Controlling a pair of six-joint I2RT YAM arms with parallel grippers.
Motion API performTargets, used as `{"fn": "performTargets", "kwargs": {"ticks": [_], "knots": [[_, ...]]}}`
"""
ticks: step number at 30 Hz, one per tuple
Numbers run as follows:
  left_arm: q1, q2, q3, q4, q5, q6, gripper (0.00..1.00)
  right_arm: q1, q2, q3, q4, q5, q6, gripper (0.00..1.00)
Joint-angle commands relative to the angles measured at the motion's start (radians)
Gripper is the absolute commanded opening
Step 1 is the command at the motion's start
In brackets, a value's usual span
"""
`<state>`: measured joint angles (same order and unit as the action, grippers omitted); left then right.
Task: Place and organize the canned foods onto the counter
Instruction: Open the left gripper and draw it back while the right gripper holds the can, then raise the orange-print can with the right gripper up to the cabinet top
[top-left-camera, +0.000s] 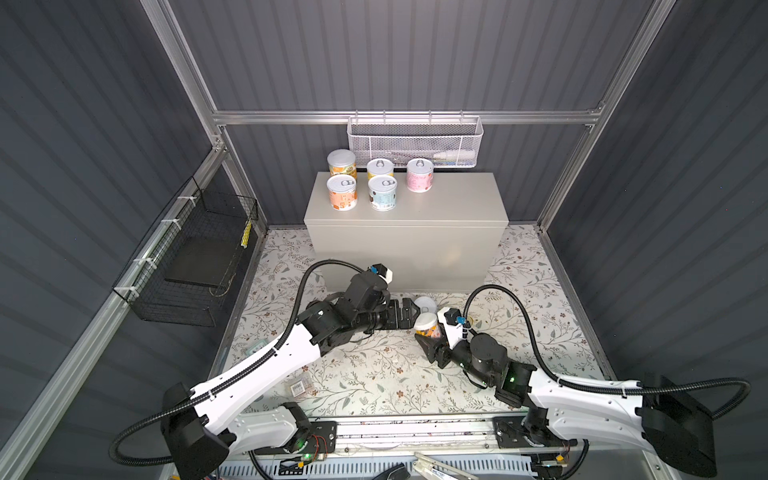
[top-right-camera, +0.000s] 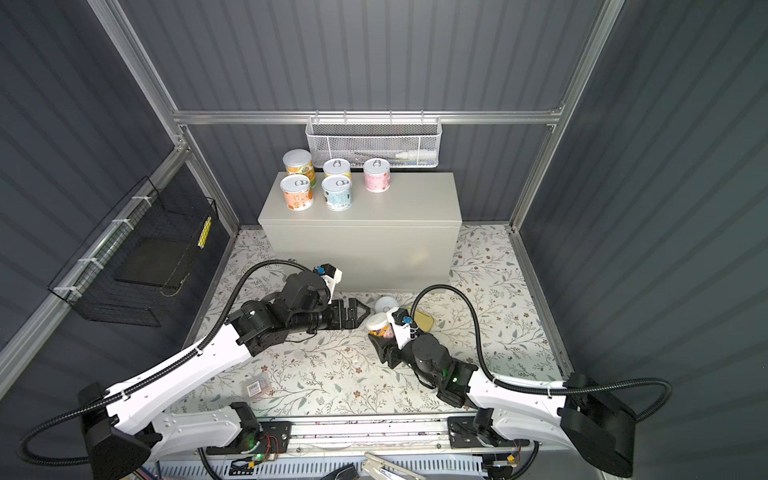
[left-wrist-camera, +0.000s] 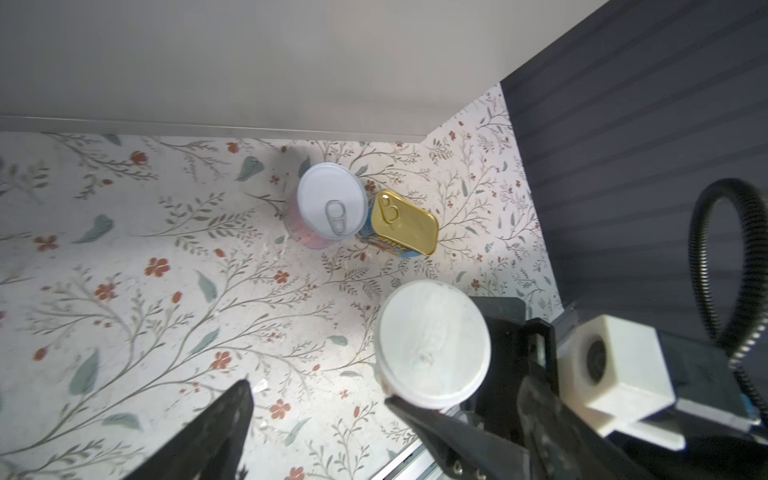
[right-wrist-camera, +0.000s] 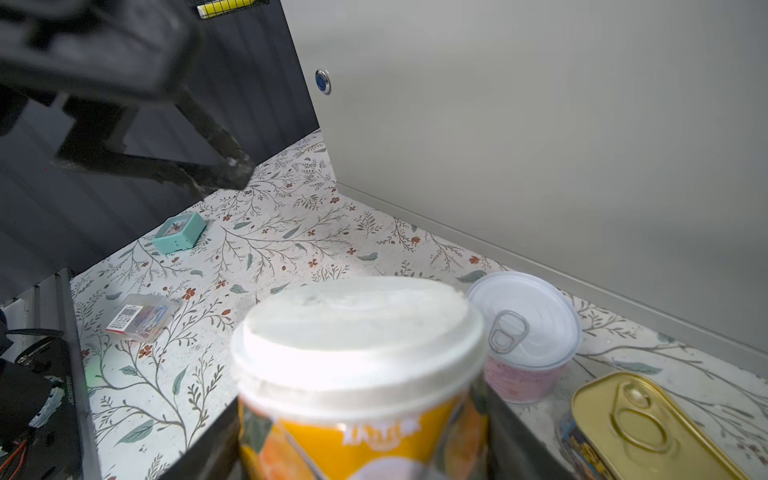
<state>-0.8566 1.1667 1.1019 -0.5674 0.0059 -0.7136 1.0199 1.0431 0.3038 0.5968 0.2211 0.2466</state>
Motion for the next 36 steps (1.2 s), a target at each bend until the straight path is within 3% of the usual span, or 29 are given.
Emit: {"fn": "performTargets", "kwargs": {"ticks": [1, 11, 16, 25, 30, 36], "knots": [[0.012, -0.056, -0.026, -0.086, -0.087, 0.057, 1.0, 0.0, -0.038, 0.012, 0.028, -0.001, 0.007, 0.68], [0.015, -0.153, -0.201, -0.093, -0.263, 0.124, 1.0, 0.0, -0.105, 0.064, -0.075, 0.015, -0.029, 0.69], [0.014, -0.205, -0.287, -0.019, -0.3, 0.165, 1.0, -0.001, -0.147, 0.107, -0.139, 0.018, 0.002, 0.69], [0.014, -0.372, -0.585, 0.364, -0.363, 0.324, 1.0, -0.001, -0.212, 0.243, -0.346, 0.059, 0.063, 0.68], [0.014, -0.464, -0.76, 0.623, -0.294, 0.45, 1.0, -0.001, -0.238, 0.327, -0.439, 0.065, 0.062, 0.68], [0.014, -0.493, -0.831, 0.762, -0.247, 0.552, 1.0, -0.009, -0.214, 0.462, -0.537, 0.076, 0.041, 0.69]]}}
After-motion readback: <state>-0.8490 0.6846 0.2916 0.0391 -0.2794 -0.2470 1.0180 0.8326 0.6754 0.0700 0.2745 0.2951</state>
